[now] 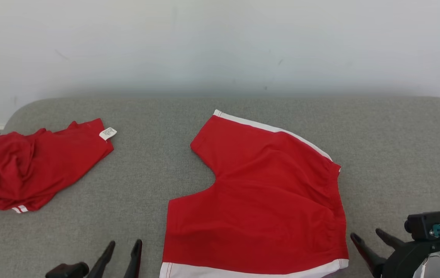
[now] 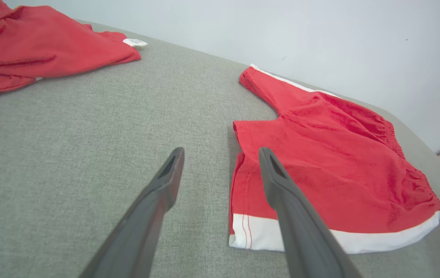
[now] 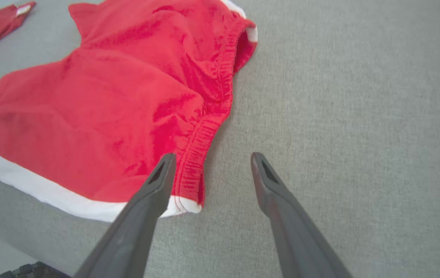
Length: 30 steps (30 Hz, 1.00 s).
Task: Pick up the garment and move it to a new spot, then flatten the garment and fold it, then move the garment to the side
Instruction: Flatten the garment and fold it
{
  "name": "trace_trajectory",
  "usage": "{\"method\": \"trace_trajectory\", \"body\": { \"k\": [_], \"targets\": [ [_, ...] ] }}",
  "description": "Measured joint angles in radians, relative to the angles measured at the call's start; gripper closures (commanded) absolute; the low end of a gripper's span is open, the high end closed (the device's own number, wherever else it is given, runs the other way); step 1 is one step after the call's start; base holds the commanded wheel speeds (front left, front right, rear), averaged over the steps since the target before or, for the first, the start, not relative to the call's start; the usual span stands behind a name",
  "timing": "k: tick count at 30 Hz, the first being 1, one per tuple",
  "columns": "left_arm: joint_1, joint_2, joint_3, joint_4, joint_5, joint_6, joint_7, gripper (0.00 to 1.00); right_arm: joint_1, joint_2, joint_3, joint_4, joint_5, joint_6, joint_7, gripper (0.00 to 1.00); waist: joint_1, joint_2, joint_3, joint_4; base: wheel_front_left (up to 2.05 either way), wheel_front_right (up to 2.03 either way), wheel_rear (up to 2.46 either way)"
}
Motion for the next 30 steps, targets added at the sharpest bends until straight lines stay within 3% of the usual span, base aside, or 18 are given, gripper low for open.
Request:
{"method": "trace_trajectory", "body": {
  "k": [7, 8, 16, 30],
  "targets": [
    [-0.041, -0.003, 0.026, -0.054, 0.017, 0.023, -0.055, 0.00, -0.002, 0.077, -0.039, -0.075, -0.034, -0.052, -0.141, 0.00, 0.0000, 0.0000, -0.049, -0.008, 0.00, 0.00, 0.00],
    [-0.046, 0.001, 0.030, -0.059, 0.025, 0.027, -0.058, 0.00, -0.008, 0.114, -0.049, -0.090, -0.047, -0.065, -0.189, 0.00, 0.0000, 0.0000, -0.061, -0.014, 0.00, 0.00, 0.00],
    [-0.081, 0.028, 0.042, -0.082, 0.060, 0.043, -0.059, 0.00, -0.011, 0.176, -0.040, -0.085, -0.106, -0.082, -0.298, 0.00, 0.0000, 0.0000, -0.104, -0.049, 0.00, 0.00, 0.00],
    [-0.006, 0.037, 0.079, -0.115, 0.061, 0.089, -0.021, 0.00, -0.003, 0.212, -0.128, -0.059, -0.140, -0.095, -0.436, 0.00, 0.0000, -0.0001, -0.125, -0.117, 0.00, 0.00, 0.00]
  ]
}}
